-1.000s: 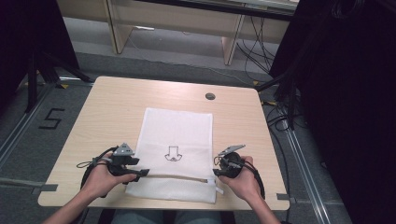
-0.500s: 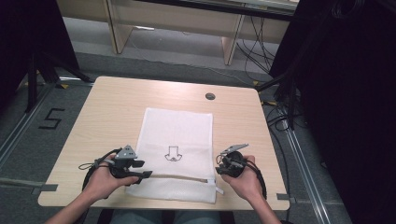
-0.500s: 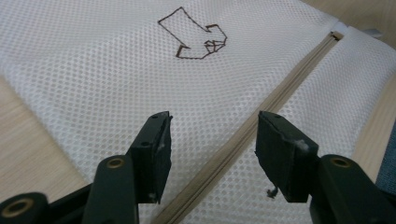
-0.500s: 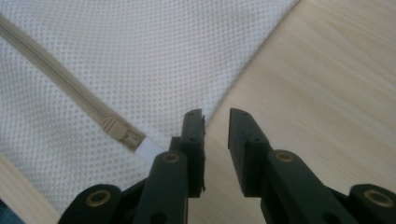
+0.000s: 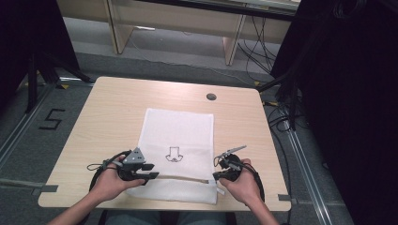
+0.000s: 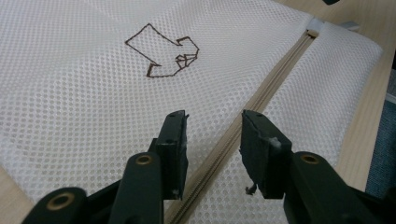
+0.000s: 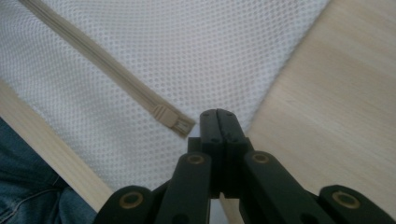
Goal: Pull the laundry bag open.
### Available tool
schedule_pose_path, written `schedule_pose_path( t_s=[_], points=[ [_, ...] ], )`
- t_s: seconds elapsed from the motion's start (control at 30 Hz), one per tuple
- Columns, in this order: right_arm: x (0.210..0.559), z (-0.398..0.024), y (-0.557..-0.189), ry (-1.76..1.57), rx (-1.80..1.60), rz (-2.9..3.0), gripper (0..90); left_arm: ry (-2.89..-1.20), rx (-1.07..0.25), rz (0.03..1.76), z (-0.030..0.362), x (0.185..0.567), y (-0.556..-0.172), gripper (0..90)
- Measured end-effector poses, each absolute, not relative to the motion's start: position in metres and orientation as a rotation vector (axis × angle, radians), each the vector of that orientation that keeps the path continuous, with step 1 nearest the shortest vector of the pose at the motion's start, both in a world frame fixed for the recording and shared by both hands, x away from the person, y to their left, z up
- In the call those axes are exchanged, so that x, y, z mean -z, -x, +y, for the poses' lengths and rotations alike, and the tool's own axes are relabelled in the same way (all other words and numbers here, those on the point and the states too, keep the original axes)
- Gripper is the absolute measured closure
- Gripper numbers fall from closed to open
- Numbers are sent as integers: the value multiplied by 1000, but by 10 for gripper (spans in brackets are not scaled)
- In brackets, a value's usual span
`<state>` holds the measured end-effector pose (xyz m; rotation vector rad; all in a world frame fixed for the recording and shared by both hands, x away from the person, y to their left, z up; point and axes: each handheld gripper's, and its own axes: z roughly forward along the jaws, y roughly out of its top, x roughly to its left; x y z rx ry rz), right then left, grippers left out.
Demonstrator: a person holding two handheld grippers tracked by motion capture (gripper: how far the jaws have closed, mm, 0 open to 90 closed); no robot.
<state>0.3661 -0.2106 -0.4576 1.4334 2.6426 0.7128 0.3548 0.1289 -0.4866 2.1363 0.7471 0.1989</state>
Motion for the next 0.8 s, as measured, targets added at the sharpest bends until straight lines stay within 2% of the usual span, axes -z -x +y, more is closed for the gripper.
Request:
schedule_pose_path(
  t_s=[0.37,0.47,0.8],
  points=[
    [471,-200,-367,-1457,-647,2684,900,-2161,-150,706,108,483,-360,717],
    [481,-200,-368,-1445,-629,2697,900,-2170,-130,672,98,484,-361,722],
    [480,-195,-367,-1352,-571,2723,900,-2185,-142,604,78,482,-357,717]
  ],
)
